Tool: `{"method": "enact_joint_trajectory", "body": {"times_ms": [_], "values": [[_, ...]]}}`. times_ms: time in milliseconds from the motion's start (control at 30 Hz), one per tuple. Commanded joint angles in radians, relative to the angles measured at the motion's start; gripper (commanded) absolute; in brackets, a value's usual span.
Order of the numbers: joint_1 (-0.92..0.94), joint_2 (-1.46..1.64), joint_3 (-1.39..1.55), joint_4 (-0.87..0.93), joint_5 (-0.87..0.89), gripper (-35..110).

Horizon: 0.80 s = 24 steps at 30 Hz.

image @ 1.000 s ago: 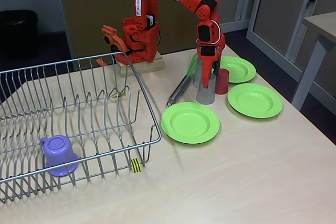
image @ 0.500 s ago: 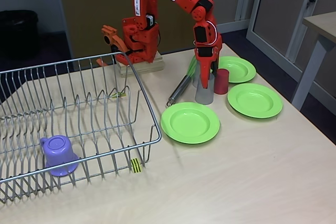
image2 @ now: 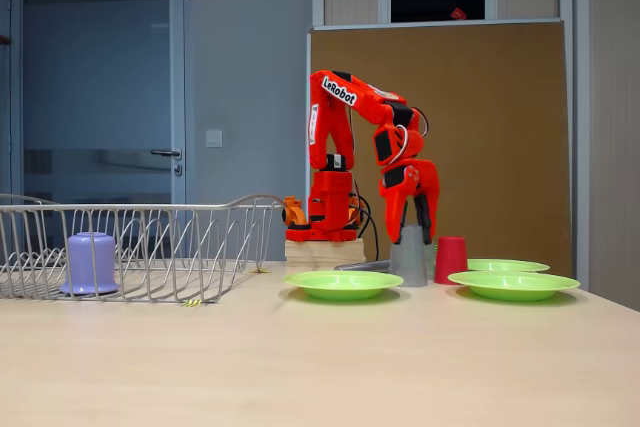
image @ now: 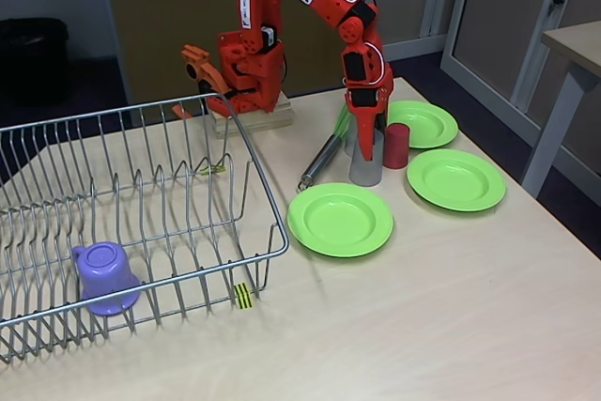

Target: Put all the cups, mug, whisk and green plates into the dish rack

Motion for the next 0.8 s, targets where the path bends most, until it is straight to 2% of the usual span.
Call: {"method": "enact_joint_trajectory", "body": {"times_ms": [0,233,467,600,767], "values": [[0.009,0.031,0.026,-0.009,-0.003,27],[0.029,0.031,0.083,-0.074,-0.049,19],[0.046,0.037,0.080,-0.061,-0.092,15],[0.064,0.043,0.015,0.014,-0.144,13],[0.110,0.043,-0.144,0.196,-0.256,12]]}}
